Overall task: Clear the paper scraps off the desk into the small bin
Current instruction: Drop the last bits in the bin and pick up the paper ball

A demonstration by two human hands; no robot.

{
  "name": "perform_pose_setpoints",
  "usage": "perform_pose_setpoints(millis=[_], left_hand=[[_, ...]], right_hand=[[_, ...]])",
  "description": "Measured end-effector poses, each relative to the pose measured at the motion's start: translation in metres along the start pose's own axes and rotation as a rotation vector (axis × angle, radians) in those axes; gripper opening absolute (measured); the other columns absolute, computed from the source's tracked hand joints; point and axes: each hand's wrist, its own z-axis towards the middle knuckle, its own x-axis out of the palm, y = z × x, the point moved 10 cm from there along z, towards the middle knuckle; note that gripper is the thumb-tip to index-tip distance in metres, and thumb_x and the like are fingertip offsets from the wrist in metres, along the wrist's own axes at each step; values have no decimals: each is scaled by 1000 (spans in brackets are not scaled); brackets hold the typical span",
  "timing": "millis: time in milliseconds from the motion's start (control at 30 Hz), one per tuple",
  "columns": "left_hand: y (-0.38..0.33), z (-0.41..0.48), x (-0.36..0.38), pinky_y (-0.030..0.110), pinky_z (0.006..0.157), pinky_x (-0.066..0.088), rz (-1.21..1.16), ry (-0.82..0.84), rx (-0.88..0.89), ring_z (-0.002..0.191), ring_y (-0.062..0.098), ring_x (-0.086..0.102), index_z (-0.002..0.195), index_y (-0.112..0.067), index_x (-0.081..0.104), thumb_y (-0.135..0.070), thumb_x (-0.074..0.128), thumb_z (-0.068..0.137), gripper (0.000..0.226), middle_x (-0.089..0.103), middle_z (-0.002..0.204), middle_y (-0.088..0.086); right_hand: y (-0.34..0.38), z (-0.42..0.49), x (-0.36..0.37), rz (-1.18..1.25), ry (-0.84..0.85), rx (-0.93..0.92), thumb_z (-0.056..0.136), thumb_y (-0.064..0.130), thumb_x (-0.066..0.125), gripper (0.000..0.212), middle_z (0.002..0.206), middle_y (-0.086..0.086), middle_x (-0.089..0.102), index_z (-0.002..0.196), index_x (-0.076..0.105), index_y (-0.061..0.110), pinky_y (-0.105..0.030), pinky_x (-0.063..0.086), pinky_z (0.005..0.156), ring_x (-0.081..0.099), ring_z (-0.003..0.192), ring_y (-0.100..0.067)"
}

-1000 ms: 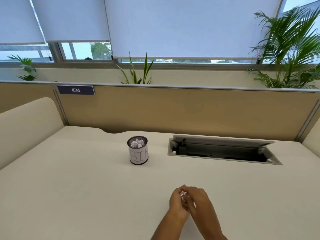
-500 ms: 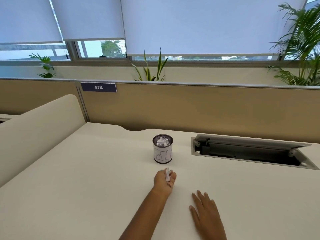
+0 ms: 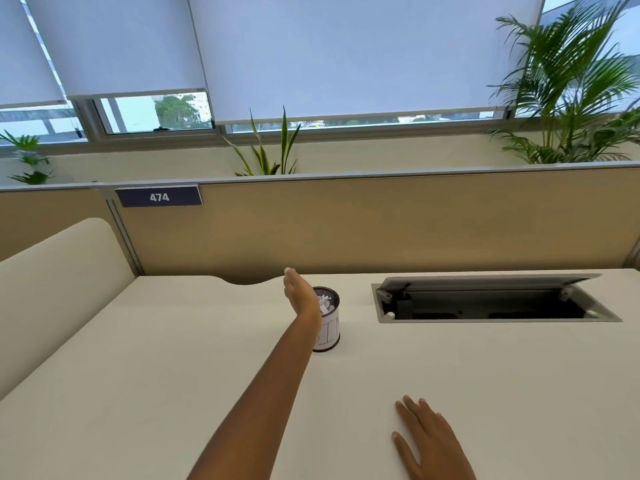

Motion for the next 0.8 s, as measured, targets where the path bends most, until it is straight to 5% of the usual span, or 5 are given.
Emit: perform_pose_setpoints(millis=[100, 267, 500, 667, 800], left_hand=[[3, 3, 14, 37, 119, 22, 157, 105, 78, 142, 24, 30, 142, -8, 38, -39, 17, 103, 55, 35, 152, 10], [-9, -10, 16, 31, 108, 32, 749, 169, 553, 132, 25, 43, 134, -5, 47, -25, 34, 102, 40, 50, 140, 11], [27, -27, 29, 34, 110, 38, 1652, 221, 924, 121, 29, 53, 131, 6, 46, -34, 54, 90, 58, 56, 127, 24], [44, -11, 37, 37, 118, 19, 1812, 365, 754, 137, 27, 34, 144, 3, 23, -45, 32, 98, 67, 39, 146, 19], [43, -9, 44, 36, 103, 39, 1864, 414, 691, 128, 34, 48, 133, 1, 42, -49, 39, 95, 63, 54, 134, 18]], right_hand=[[-2, 0, -5, -11, -86, -29, 94, 51, 0, 83, 97, -1, 75, 90, 75, 14, -6, -13, 106, 5, 135, 7], [2, 1, -4, -15, -96, -15, 94, 51, 0, 82, 97, 1, 76, 91, 74, 15, -4, -17, 103, 46, 107, -13], [7, 3, -3, 33, -125, -43, 93, 54, 1, 84, 108, 0, 72, 92, 74, 12, -2, -10, 105, 32, 125, 18], [3, 1, -5, 8, -194, -58, 93, 54, 2, 83, 107, 5, 71, 92, 74, 12, -2, -11, 105, -9, 131, 21], [2, 1, -1, 23, -183, -43, 93, 54, 1, 83, 100, -1, 74, 92, 74, 13, -1, -14, 102, 11, 131, 19]])
